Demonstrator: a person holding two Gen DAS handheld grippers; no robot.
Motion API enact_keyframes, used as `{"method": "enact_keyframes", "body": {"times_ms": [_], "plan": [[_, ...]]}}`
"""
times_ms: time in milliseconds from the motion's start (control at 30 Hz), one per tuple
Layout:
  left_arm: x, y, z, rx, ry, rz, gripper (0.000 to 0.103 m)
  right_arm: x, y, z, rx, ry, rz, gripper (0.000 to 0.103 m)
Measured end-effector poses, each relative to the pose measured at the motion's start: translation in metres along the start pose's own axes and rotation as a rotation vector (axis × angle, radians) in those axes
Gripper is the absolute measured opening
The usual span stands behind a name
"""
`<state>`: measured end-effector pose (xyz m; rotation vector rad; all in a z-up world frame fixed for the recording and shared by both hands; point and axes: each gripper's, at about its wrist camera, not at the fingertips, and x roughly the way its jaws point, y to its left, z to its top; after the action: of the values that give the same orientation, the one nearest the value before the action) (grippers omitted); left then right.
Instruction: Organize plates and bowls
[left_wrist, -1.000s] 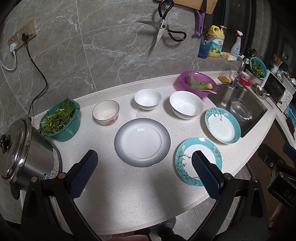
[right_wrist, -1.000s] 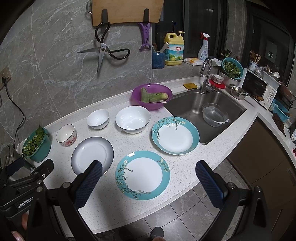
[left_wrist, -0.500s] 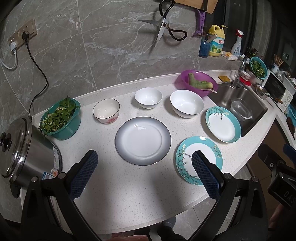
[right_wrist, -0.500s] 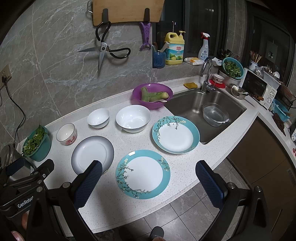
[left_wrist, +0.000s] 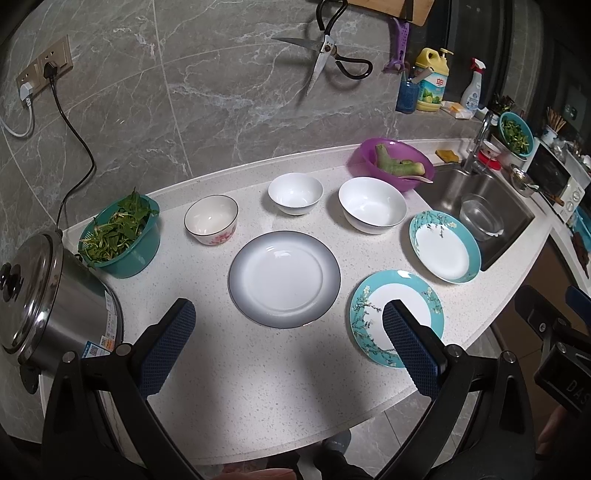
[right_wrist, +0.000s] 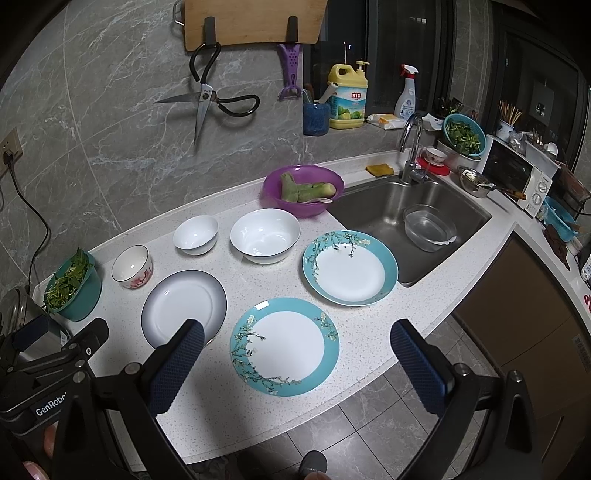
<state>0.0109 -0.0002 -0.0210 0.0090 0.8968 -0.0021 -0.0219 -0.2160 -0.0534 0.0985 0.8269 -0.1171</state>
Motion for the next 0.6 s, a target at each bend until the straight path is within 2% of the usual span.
{"method": "enact_keyframes", "body": {"times_ms": [600], "plan": [[0.0021,-0.0002,-0.0045,-0.001,0.004,0.001,0.103,0.0005,0.0004,-0.0010,-0.002,0.002,-0.001,0.103]]}}
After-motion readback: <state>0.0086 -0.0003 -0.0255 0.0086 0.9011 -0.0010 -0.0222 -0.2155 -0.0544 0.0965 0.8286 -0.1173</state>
